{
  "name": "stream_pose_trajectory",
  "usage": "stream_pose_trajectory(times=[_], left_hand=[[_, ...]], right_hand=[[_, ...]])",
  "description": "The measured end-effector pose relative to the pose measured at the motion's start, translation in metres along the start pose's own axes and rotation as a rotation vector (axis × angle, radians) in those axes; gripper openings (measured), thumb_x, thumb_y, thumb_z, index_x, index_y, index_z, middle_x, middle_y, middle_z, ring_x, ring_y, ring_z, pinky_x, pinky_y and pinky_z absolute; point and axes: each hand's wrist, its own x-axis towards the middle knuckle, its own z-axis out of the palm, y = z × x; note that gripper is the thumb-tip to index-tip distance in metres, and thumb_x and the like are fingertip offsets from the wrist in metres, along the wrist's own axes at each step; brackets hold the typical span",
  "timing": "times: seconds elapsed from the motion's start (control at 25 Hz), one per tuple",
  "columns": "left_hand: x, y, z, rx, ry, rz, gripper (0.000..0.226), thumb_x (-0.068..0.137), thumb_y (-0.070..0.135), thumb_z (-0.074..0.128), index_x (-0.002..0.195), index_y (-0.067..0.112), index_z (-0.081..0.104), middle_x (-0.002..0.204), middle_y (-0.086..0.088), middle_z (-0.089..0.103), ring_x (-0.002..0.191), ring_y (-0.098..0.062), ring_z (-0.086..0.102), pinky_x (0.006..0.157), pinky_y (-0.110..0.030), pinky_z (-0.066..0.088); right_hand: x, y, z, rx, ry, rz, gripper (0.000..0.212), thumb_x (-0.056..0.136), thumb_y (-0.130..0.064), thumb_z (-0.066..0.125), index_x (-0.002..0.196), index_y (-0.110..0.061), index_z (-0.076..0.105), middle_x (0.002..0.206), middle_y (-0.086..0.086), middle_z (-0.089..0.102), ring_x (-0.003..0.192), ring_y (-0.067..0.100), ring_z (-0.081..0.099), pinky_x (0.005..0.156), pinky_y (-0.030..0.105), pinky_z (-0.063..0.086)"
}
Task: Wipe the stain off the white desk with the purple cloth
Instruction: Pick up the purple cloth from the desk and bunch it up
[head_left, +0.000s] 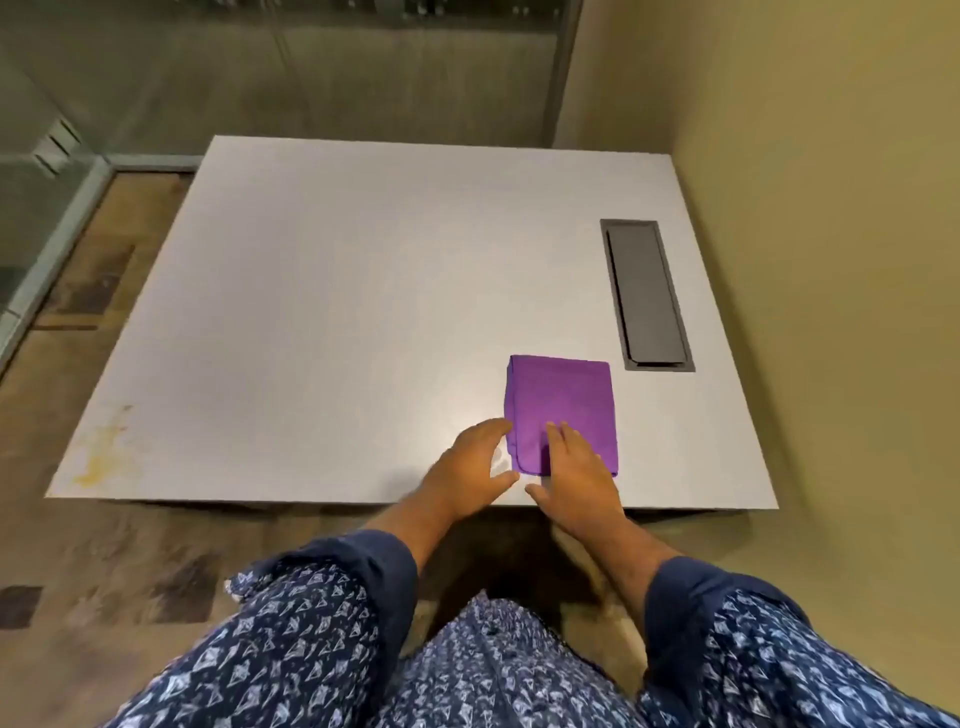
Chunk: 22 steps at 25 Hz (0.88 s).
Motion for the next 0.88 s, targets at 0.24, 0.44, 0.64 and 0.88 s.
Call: stream_pose_trajectory(times=[0.24,0.44,0.64,0.88], left_hand=[[0.011,-0.004,-0.009,-0.004,0.064,-0.158,0.061,0.098,0.037,0.067,0.154,0.026,0.045,0.162,0.004,0.044,0.144,-0.015,0.046,0.106,-0.017,0.029],[0.000,-0.004,-0.016,-0.051,0.091,-0.187,0.051,0.096,0.039,0.068,0.144,0.031,0.053,0.155,0.008,0.049,0.126,-0.005,0.054,0.091,0.004,0.030],[-0.021,-0.012,-0.027,-0.077,0.057,-0.246,0.059,0.095,0.044,0.064,0.151,0.035,0.046,0.158,0.012,0.046,0.130,-0.007,0.052,0.099,-0.015,0.033],[-0.036,-0.024,-0.036,-0.246,0.121,-0.337,0.084,0.092,0.037,0.072,0.161,0.038,0.023,0.162,0.005,0.043,0.138,-0.012,0.048,0.103,-0.021,0.037]], right_hand=[[0.018,0.005,0.012,0.136,0.036,0.042,0.074,0.086,-0.009,0.076,0.152,-0.015,0.044,0.152,0.007,0.051,0.136,0.030,0.054,0.111,0.040,0.052],[0.040,0.010,0.021,-0.042,-0.182,0.110,0.091,0.095,-0.030,0.073,0.166,-0.020,0.017,0.166,0.005,0.035,0.143,0.032,0.044,0.111,0.051,0.049],[0.045,0.019,0.029,-0.275,-0.121,-0.069,0.034,0.100,-0.013,0.061,0.133,-0.021,0.058,0.139,0.004,0.060,0.127,0.028,0.054,0.103,0.044,0.047],[0.045,-0.041,0.017,0.522,-0.013,0.023,0.023,0.109,-0.027,0.054,0.127,-0.013,0.061,0.123,0.009,0.066,0.113,0.031,0.065,0.103,0.047,0.056]])
